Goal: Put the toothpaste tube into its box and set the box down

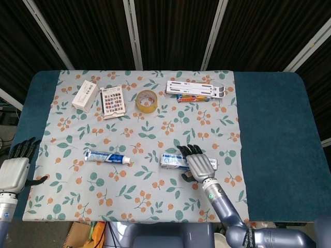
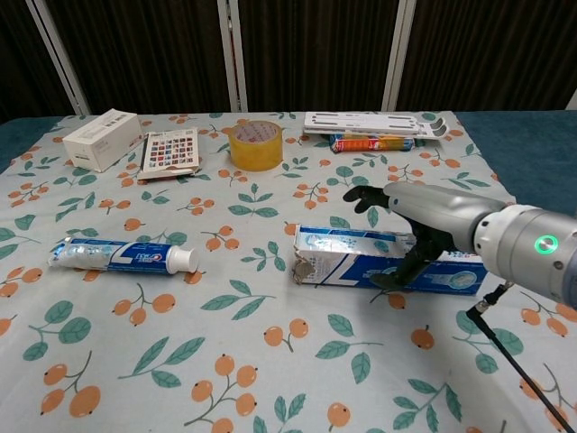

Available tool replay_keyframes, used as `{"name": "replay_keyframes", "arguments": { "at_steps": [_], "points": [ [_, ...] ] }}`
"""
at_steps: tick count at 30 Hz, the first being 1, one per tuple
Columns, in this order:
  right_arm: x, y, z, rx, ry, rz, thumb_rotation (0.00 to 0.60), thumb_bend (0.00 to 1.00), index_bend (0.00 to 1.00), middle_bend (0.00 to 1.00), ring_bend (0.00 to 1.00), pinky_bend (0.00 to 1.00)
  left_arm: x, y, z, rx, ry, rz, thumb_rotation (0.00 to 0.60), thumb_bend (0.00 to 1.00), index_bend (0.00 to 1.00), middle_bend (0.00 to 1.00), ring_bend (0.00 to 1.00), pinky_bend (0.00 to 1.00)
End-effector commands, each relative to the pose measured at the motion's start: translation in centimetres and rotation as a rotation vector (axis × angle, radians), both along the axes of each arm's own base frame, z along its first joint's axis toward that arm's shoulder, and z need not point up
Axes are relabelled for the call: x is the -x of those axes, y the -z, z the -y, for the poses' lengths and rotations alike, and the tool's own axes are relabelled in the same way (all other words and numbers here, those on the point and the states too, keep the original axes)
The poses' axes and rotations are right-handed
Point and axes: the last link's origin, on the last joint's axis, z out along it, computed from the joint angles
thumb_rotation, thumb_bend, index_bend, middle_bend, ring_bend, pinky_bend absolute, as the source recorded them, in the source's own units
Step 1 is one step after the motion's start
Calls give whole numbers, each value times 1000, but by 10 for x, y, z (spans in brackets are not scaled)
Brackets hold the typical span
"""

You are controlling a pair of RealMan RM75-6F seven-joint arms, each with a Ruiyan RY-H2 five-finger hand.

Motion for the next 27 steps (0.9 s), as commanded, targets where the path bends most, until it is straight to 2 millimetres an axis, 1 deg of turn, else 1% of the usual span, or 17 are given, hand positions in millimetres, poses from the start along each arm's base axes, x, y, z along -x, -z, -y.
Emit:
{"name": "replay_keyframes", "arguments": {
  "at_steps": [1,4,5,6,7,9,11,14,16,21,24,27],
  "points": [
    [2,9,8,9,16,-20,600,305,0,137,0,0,-1,0,0,1,0,-1,600,0,0,0,0,0],
    [8,11,13,19,31,-38,600,305,0,164,9,0,-1,0,-1,2,0,-1,600,0,0,0,0,0],
    [10,12,14,23,33,-46,600,305,9,195,30,8,-1,1,-1,2,-2,0,600,0,0,0,0,0],
    [11,12,15,26,34,-52,600,305,41,240,67,30,-1,0,-1,2,-3,1,600,0,0,0,0,0],
    [13,12,15,31,35,-60,600,305,74,274,100,52,-1,0,-1,1,-3,1,600,0,0,0,0,0],
    [18,11,16,47,38,-78,600,305,211,394,224,163,0,0,-1,1,-5,2,600,0,0,0,0,0],
    [22,11,15,66,37,-83,600,307,313,485,324,263,-1,0,-1,0,-5,5,600,0,0,0,0,0],
    [25,10,12,78,36,-69,600,331,428,574,416,363,-1,0,-1,1,-5,6,600,0,0,0,0,0],
    [26,8,10,81,32,-63,600,360,467,600,443,396,-1,1,-1,2,-3,5,600,0,0,0,0,0],
    [26,-2,3,87,15,-33,600,377,491,612,455,403,-2,2,-1,0,1,4,600,0,0,0,0,0],
    [26,-13,-2,104,6,4,600,377,491,611,456,403,-2,2,-1,-3,3,0,600,0,0,0,0,0],
    [28,-30,-9,134,-4,53,600,377,491,611,455,403,-2,3,-3,-5,6,-3,600,0,0,0,0,1]
  ]
}}
